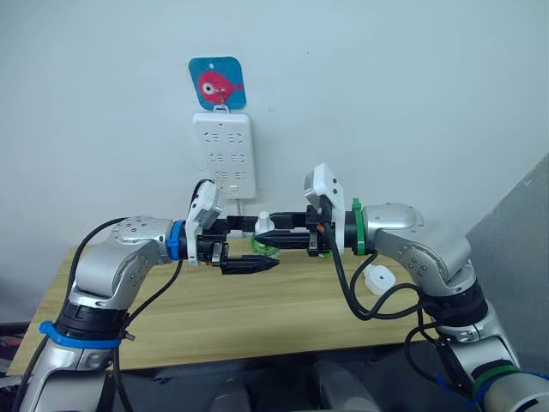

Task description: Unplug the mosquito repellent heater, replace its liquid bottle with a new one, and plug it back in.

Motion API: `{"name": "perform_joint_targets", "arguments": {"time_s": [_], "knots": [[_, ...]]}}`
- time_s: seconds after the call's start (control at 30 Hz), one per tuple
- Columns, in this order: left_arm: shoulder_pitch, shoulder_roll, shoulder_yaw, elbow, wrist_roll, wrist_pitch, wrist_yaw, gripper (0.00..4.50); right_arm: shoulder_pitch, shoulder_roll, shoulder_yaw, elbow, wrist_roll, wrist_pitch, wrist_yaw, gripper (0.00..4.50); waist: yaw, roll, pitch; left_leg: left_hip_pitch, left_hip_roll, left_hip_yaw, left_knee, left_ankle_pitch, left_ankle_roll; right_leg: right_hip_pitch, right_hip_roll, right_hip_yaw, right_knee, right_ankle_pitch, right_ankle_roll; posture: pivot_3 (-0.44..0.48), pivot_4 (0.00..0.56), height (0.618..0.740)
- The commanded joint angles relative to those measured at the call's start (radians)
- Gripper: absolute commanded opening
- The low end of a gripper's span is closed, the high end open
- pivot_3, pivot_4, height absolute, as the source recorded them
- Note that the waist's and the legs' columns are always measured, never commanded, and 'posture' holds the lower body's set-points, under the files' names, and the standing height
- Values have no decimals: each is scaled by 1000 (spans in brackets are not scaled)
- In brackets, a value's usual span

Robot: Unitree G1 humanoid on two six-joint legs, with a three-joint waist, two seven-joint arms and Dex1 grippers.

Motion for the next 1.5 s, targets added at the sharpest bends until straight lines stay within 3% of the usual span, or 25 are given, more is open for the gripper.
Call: {"name": "perform_joint_targets", "arguments": {"time_s": [0.03,0.13,0.3,1.23,1.3,1.5], "knots": [[-25,-19,-7,-9,-5,4,8,4500,-13,4,-21,-34,26,-4,-2,1077,0,0,0,0,0,0,0,0,0,0,0,0,0,0,0,-115,25,729],[-30,-26,-14,-7,0,5,12,3892,-13,10,-23,-37,31,-3,-6,1077,-3,0,-1,0,0,0,0,0,0,0,0,0,0,0,0,-115,26,729],[-31,-19,-22,-7,13,2,12,2335,-14,14,-26,-41,40,-1,0,1077,-3,0,-2,0,0,-1,0,0,0,0,0,0,0,0,0,-115,28,729],[-54,-43,-20,23,46,-34,39,2312,30,20,-10,-73,70,-23,1,1077,-3,0,-2,0,0,-1,0,0,0,1,0,-1,0,2,-4,-119,31,729],[-54,-34,-30,17,44,-32,19,2312,17,2,8,-65,62,-44,43,1077,-3,0,-2,0,0,-1,0,0,0,1,0,-1,0,3,-4,-129,35,729],[-55,14,-79,-21,37,-25,-83,2312,-143,-127,123,66,35,-169,435,1077,-8,0,-2,1,0,-1,0,0,0,1,0,-1,0,2,-4,-129,35,729]]}}
